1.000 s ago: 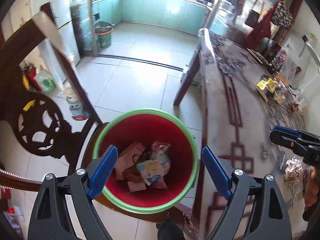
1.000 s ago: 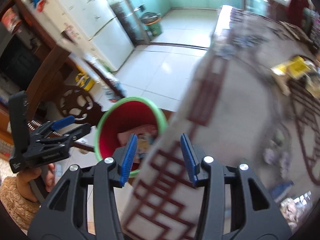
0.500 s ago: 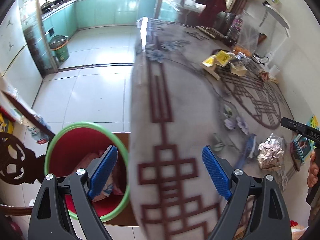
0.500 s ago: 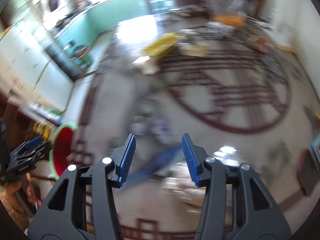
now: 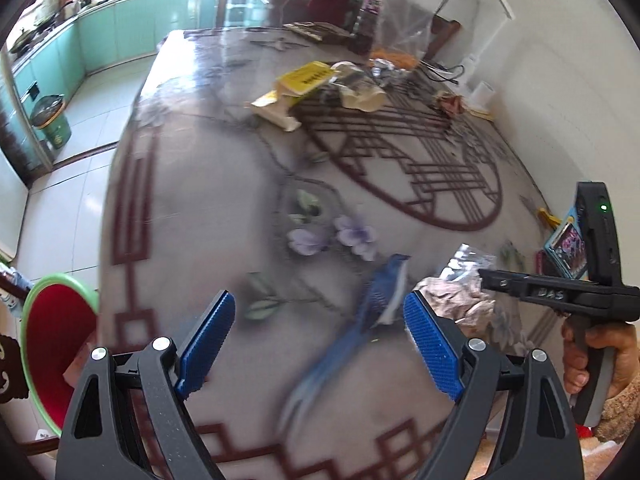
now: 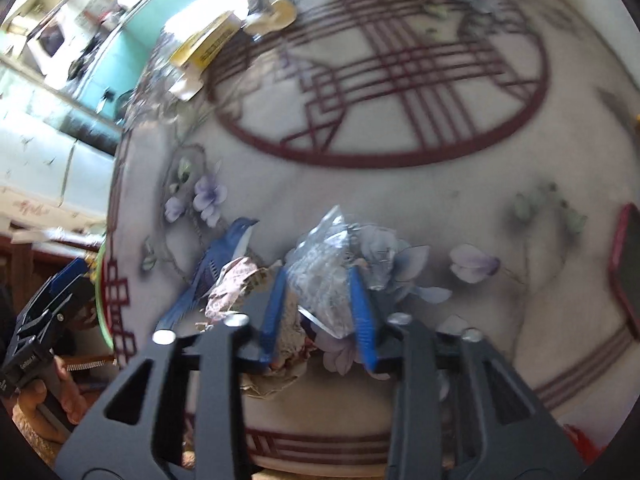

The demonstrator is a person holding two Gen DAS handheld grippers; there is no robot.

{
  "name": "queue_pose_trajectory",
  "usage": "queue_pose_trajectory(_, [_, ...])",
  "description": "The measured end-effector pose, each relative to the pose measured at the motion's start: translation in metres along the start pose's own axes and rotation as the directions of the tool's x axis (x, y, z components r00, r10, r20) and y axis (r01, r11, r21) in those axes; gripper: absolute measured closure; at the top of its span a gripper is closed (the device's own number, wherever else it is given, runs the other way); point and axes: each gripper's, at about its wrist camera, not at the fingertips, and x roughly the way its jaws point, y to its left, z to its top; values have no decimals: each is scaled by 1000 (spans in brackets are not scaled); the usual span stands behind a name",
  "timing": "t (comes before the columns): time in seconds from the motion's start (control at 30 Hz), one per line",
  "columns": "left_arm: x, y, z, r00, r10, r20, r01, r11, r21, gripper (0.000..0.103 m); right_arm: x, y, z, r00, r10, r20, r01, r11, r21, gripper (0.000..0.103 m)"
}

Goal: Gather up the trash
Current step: 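Grasp the clear plastic bag with the right tool while the left tool reaches the crumpled paper, then grasp the crumpled newspaper ball with the left tool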

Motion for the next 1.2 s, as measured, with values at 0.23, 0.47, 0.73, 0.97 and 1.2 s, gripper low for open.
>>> queue_pose_trajectory(0.23, [20, -45, 2, 998, -51, -37, 52, 999, 14, 21, 0, -4, 16, 997, 69, -18, -70, 991, -112, 88])
queue_pose_trajectory(0.47, [40, -94, 1, 989, -113, -95, 121, 989, 80, 20, -20, -29, 48, 995, 84, 55, -78, 991, -113, 88])
queue_pose_trajectory(0.73, [85, -121, 3, 978, -83, -192, 107, 988, 116, 20, -37, -41, 72, 987, 119, 108, -107, 988, -114, 88])
queue_pose_trajectory(0.97, [103, -112, 6, 969, -106, -224, 120, 992, 48, 40, -41, -53, 79, 984, 139, 112, -128, 987, -101, 88])
queue_pose_trajectory(1.2, [88, -99, 18, 986, -69, -149, 75, 997, 35, 55, -40, -50, 84, 980, 160, 116, -148, 983, -106, 88])
